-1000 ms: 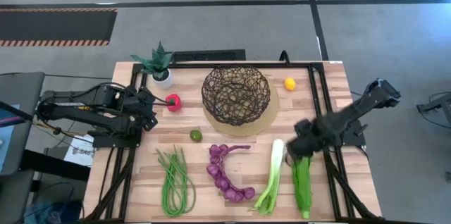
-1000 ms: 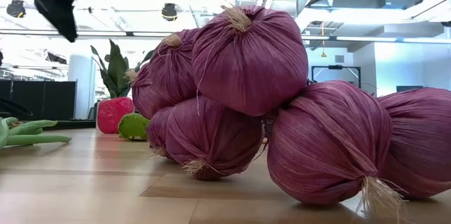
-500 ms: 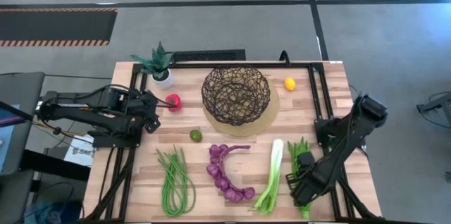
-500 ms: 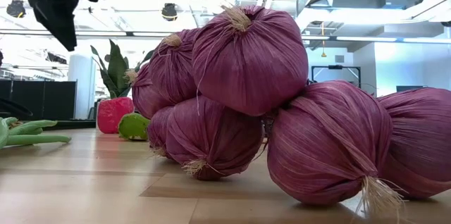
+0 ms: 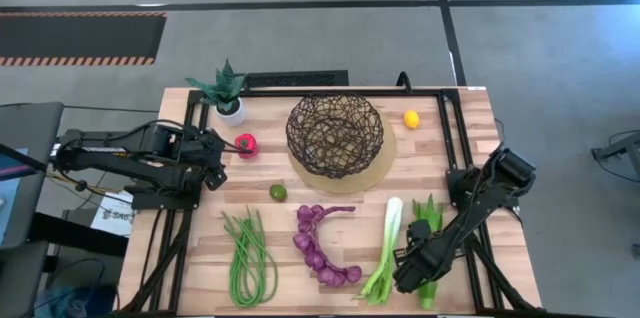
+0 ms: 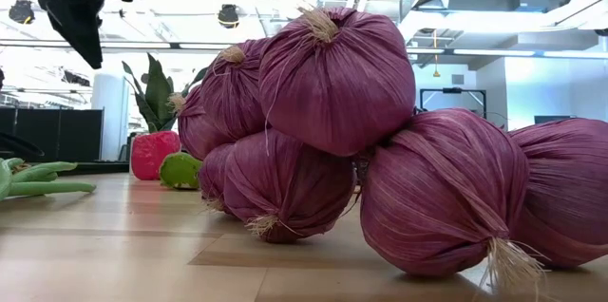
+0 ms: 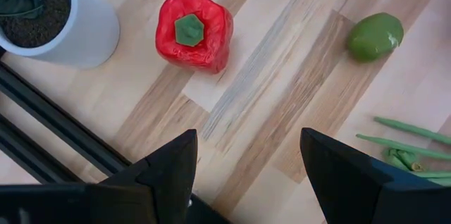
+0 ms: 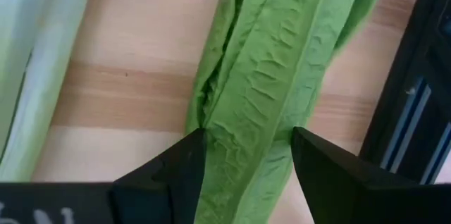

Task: Build produce basket
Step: Put the lettuce into the basket

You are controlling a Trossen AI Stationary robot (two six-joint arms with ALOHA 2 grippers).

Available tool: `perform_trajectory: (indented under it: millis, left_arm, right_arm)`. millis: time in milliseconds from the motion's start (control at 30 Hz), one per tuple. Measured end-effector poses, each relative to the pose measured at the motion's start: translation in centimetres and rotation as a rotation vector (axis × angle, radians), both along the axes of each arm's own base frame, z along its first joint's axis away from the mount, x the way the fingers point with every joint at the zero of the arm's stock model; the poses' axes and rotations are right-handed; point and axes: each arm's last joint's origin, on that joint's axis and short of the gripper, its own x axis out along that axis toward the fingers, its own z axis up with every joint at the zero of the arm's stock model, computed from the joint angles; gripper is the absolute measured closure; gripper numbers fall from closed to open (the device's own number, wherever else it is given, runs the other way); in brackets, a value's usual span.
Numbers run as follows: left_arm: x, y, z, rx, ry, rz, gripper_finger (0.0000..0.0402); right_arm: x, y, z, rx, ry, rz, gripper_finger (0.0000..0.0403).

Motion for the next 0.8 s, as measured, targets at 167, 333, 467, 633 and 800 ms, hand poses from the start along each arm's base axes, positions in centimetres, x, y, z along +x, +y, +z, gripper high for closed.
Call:
perform_trajectory:
  millis: [167,333,467,633,800]
  left_arm:
    - [0.0,0.0,0.0,0.0,0.002,0.0,0.0163]
    - [0.0,0.0,0.0,0.0,0.005,-0.01,0.0163]
    - [0.0,0.0,0.0,0.0,0.005,-0.01,0.0163]
    - [0.0,0.0,0.0,-0.001,0.005,-0.01,0.0163]
    - [0.0,0.0,0.0,-0.001,0.005,-0.01,0.0163]
  right_arm:
    - [0.3,0.1,-1.0,-0.019,0.021,-0.002,0.0172]
    - [0.6,0.2,-2.5,-0.02,0.022,-0.011,0.0184]
    - [0.7,0.0,-3.4,-0.015,0.028,-0.024,0.0224]
    - [0.8,-0.5,-3.1,-0.025,0.041,-0.033,0.0321]
    - [0.5,-0.7,-2.4,-0.024,0.046,-0.017,0.0387]
